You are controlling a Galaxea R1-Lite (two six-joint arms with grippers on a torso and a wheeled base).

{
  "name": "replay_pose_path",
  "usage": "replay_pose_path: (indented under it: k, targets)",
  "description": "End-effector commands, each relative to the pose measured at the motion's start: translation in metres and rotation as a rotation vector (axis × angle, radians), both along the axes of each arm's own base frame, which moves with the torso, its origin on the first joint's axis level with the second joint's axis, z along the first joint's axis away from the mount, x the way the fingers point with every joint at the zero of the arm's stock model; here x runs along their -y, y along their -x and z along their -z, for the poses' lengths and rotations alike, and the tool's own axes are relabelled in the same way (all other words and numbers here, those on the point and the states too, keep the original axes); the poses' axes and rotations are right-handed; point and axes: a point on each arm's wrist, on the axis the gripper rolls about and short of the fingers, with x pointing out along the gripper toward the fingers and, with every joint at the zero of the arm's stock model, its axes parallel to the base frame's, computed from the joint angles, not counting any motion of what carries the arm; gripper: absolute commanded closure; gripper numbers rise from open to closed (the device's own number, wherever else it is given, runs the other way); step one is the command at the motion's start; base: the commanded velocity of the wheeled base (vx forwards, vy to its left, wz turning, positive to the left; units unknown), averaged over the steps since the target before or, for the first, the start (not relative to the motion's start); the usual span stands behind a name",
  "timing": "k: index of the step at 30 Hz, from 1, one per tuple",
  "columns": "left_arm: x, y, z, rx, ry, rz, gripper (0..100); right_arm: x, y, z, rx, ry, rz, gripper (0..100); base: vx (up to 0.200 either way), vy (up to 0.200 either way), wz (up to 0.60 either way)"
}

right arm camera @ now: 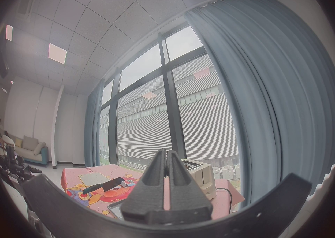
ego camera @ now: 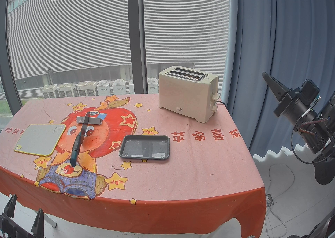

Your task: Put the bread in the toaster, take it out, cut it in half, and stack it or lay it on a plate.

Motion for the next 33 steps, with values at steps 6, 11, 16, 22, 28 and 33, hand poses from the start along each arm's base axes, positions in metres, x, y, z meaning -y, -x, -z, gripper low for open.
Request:
replay_pose_path:
  k: [6,11,16,22,28,33]
  targets:
    - [0.000,0.000,0.005,-0.005,0.000,-0.001,0,-0.002,0.006,0.002,-0.008,0.004,-0.015,100,0.000,0.000,0.00]
    - [0.000,0.000,0.005,-0.005,0.000,-0.001,0,-0.002,0.007,0.002,-0.008,0.004,-0.015,100,0.000,0.000,0.00]
    - [0.000,0.000,0.005,-0.005,0.000,-0.001,0,-0.001,0.009,0.001,-0.008,0.005,-0.017,100,0.000,0.000,0.00]
    - [0.000,0.000,0.005,-0.005,0.000,-0.001,0,0.000,0.014,-0.002,0.007,0.001,-0.020,100,0.000,0.000,0.00]
    - [0.000,0.000,0.005,-0.005,0.000,-0.001,0,0.002,0.018,-0.002,0.003,0.004,-0.022,100,0.000,0.000,0.00]
    - [0.000,0.000,0.005,-0.005,0.000,-0.001,0,0.003,0.020,-0.003,0.009,0.002,-0.022,100,0.000,0.000,0.00]
